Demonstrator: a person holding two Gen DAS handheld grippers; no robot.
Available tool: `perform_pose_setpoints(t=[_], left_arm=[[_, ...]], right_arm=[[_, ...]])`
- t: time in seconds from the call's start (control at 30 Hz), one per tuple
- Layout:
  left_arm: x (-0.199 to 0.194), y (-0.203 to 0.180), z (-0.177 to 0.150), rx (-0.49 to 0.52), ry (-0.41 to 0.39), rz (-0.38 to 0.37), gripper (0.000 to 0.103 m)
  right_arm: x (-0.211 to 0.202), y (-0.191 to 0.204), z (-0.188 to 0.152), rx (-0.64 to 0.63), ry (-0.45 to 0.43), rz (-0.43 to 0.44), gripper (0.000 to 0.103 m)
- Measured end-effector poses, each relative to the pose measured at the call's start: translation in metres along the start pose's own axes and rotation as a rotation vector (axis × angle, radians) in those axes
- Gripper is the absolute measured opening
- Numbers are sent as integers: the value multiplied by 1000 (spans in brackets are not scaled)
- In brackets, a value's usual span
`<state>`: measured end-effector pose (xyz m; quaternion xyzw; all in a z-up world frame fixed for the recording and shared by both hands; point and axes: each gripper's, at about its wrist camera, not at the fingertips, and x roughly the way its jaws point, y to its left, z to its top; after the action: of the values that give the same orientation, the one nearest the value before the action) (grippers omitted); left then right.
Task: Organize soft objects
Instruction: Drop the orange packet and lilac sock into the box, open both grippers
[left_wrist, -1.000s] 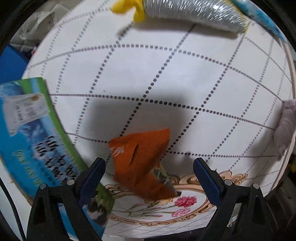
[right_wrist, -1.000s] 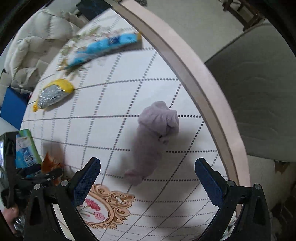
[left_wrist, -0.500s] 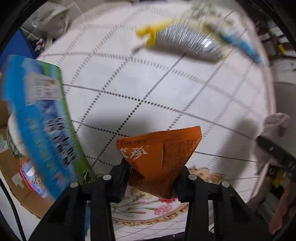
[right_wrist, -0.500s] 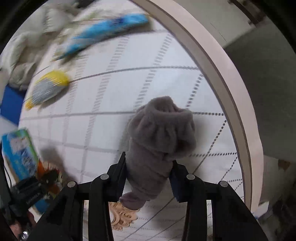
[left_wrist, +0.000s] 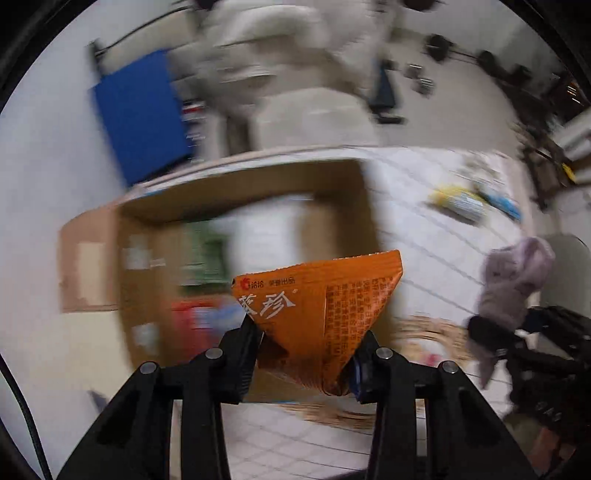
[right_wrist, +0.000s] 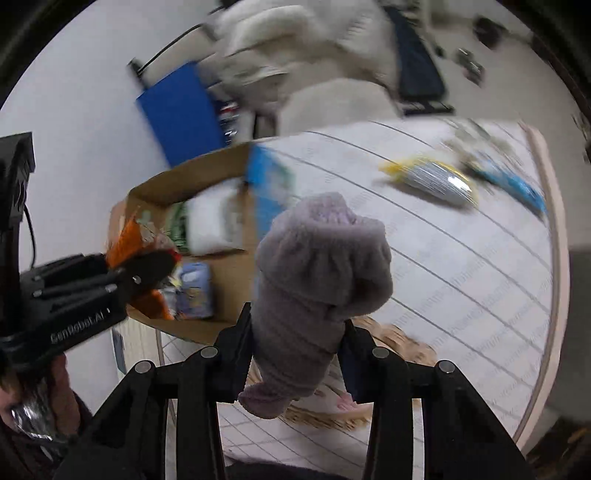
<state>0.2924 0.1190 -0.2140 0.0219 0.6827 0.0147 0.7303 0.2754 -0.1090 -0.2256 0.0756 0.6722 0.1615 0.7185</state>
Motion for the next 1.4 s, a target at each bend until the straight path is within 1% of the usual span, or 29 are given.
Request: perform_pose_setpoints(t=[0.13, 0.17, 0.23, 0.33, 0.43, 0.63, 0.67, 0.73, 0.77, 0.8, 0.83, 0.87, 0.97, 1.03, 1.1, 1.17, 1.2, 1.27, 1.33, 1.37, 1.4], left_arm=[[29, 72, 9, -71, 50, 79, 37], [40, 89, 14, -89, 69, 91, 37], [61, 108, 24, -108, 99, 98, 37], [87, 125, 34, -108, 142, 109, 37], [110, 135, 41, -93, 182, 115, 37], [142, 138, 56, -67, 225, 115, 37], [148, 138, 58, -56, 243, 120, 38], [155, 140, 62, -59, 264, 93, 40], [157, 141, 63, -68, 265, 83, 41], [157, 143, 64, -74, 263, 86, 43], [155, 145, 65, -83, 257, 84, 43], [152, 147, 65, -100, 252, 67, 43], [143, 151, 66, -120, 238, 34, 44], [133, 150, 65, -121, 221, 16, 51], [120, 148, 62, -117, 185, 11, 75], [105, 146, 55, -114, 135, 10, 82], [98, 145, 50, -111, 114, 9, 89], [88, 144, 41, -113, 84, 5, 90], [78, 145, 28, -134, 52, -6, 93], [74, 145, 22, -143, 41, -16, 102], [69, 144, 15, -153, 29, -27, 103]], right_arm=[[43, 55, 31, -56, 54, -52, 43], [55, 65, 38, -67, 71, -66, 43], [79, 78, 51, -77, 94, -106, 43], [108, 94, 67, -86, 120, -149, 43], [131, 95, 77, -87, 142, -183, 43], [165, 96, 94, -88, 181, -250, 43], [169, 97, 95, -94, 184, -264, 43], [176, 96, 98, -103, 197, -285, 44], [179, 97, 100, -107, 208, -294, 48], [182, 98, 101, -113, 221, -305, 58], [183, 98, 102, -111, 220, -307, 66], [180, 98, 103, -110, 212, -307, 77], [174, 99, 104, -103, 193, -304, 79], [170, 99, 104, -95, 185, -293, 83], [163, 98, 103, -87, 170, -295, 88], [156, 98, 98, -83, 153, -287, 93], [151, 98, 96, -76, 145, -271, 97], [142, 100, 89, -63, 125, -251, 103], [131, 103, 80, -64, 96, -254, 103], [127, 105, 75, -66, 83, -258, 103], [122, 107, 70, -68, 72, -258, 103]])
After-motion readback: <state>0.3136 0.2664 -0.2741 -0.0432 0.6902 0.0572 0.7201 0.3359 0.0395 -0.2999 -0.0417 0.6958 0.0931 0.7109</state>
